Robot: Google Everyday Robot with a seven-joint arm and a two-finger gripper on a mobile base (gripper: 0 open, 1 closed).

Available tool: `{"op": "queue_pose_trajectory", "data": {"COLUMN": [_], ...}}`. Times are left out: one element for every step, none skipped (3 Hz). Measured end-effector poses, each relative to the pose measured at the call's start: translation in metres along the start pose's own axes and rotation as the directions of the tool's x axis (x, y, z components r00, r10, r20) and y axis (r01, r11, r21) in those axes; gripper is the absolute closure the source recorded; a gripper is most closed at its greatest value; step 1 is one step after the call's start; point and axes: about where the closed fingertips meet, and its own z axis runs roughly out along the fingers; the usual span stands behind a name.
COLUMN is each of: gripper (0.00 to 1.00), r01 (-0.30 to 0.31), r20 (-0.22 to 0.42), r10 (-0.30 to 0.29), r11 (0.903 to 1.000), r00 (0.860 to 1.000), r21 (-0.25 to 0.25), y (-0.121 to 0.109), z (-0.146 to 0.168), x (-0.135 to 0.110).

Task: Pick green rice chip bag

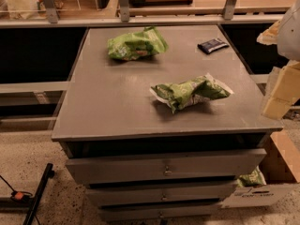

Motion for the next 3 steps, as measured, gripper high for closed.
{"op": "queue_pose_trajectory", "data": {"gripper": [0.00,0.00,0.00], "r01": [0.005,0.013,0.024], "r20": [0.000,0.030,0.060], "r10": [-0.005,-0.015,-0.032], "r11": [0.9999,0.9977,0.9921], "r00": [1.000,0.999,0.998], "r21": [0.009,0.066,0.123], "y": [-0.003,-0.033,-0.078], "z": [-0.001,-0.005,-0.003], "x": [-0.002,-0.010,-0.023]}}
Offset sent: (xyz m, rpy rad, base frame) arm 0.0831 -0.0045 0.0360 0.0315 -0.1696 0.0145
